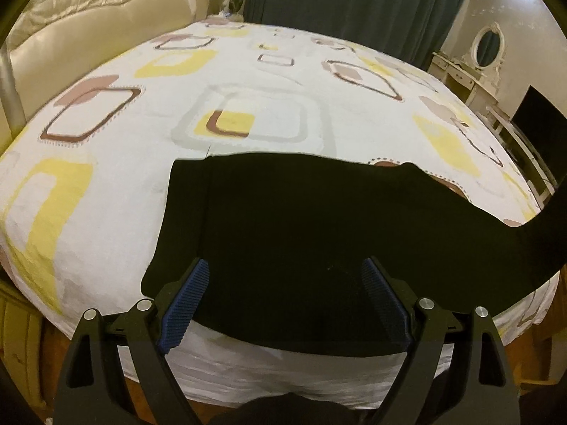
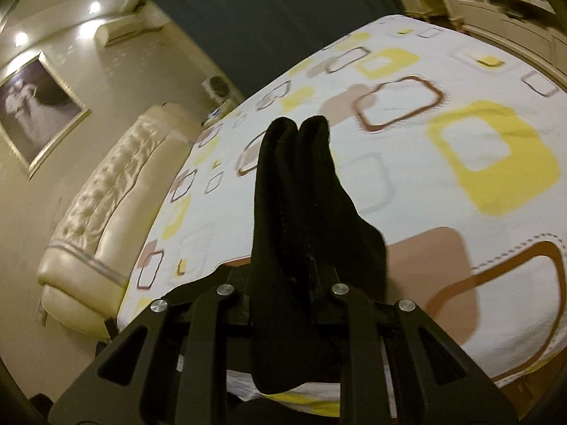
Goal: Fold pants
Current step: 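Lift the grasped end with the right tool and lay it over the garment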
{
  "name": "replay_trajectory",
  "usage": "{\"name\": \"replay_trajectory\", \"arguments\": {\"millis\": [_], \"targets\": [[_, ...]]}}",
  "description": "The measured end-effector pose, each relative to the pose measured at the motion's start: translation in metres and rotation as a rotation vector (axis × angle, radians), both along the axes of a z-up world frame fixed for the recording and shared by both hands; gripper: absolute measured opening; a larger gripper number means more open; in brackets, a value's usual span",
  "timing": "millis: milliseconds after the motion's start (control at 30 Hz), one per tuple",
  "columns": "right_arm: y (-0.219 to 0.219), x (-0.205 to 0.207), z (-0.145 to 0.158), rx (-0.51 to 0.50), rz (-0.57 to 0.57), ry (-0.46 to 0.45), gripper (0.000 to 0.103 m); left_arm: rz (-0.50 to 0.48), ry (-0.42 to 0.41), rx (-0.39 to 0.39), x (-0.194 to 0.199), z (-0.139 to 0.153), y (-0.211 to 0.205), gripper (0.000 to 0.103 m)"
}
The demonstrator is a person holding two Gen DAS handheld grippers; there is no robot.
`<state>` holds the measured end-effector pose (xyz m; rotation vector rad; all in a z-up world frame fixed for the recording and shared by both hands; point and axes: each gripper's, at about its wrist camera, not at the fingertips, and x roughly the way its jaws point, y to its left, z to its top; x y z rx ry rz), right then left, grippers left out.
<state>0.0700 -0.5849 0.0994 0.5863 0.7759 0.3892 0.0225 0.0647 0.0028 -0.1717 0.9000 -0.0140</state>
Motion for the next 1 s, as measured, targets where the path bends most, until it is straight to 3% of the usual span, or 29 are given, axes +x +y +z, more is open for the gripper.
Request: {"name": "replay_trajectory", "arguments": {"millis": [300, 633, 800, 1000], "targets": [[0.121, 0.01, -0.013, -0.08, 0.12, 0.016, 0.019, -0.017, -0.013, -0.001, 0.001, 0.003, -0.01, 0.087], [0.253, 0.022, -0.082, -0.288, 0.234, 0.124, 0.019, 0.001, -0.001, -0.021, 0.002, 0.0, -0.012, 0.087], [0.297, 0.025, -0.114, -0.379, 0.265, 0.172, 0.019, -0.001, 0.001, -0.025, 0.001, -0.001, -0.013, 0.087], [0.32, 0.023, -0.133, -0.463, 0.273, 0.185, 0.019, -0.007, 0.0, -0.032, 0.001, -0.001, -0.015, 0.087]]}}
